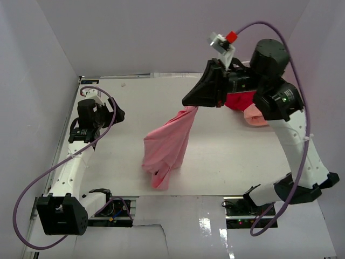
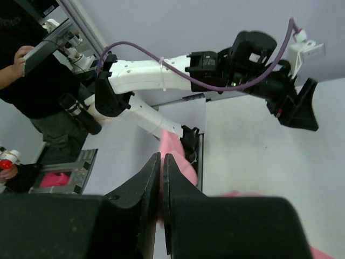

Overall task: Fold and stack the t-shirts
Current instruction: Move the tshirt to the center of the board

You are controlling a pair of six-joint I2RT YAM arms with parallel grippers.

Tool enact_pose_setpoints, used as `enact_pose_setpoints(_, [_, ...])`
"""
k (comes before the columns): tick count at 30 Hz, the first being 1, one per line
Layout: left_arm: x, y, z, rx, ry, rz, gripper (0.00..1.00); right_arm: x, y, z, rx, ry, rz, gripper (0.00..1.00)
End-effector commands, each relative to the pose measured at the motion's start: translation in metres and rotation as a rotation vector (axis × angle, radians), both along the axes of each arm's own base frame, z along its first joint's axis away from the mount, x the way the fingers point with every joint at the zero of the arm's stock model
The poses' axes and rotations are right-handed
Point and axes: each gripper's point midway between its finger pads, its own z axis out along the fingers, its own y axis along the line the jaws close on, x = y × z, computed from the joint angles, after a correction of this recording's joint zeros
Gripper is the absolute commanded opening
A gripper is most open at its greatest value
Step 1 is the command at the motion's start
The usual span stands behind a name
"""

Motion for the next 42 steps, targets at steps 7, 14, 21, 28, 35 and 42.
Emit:
enact_pose_setpoints(7, [-0.003,0.011,0.012,0.019,-0.023,0.060,0.98,0.097,-0.032,-0.067,-0.054,0.142,-0.251,0.08])
enact_pose_setpoints(14, [0.000,0.009,0.008,0.013,-0.004,0.057,0.98,0.214,-0.026,-0.245,-0.397,0.398,-0.505,0.08])
enact_pose_setpoints(21, [0.000,0.007,0.003,0.010,0.013,0.043,0.98,0.309,-0.030,-0.298,-0.591,0.361,-0.720,0.38])
enact_pose_setpoints(28, [0.001,0.004,0.002,0.004,0.019,0.027,0.98,0.270,-0.079,-0.334,-0.749,0.232,-0.927,0.76])
enact_pose_setpoints(35, [0.003,-0.002,-0.003,-0.014,0.036,-0.005,0.98,0.203,-0.135,-0.370,-0.904,0.162,-1.029,0.74])
enact_pose_setpoints(42, [0.003,-0.003,-0.004,-0.015,0.039,-0.007,0.98,0.182,-0.135,-0.418,-0.976,0.287,-0.992,0.64])
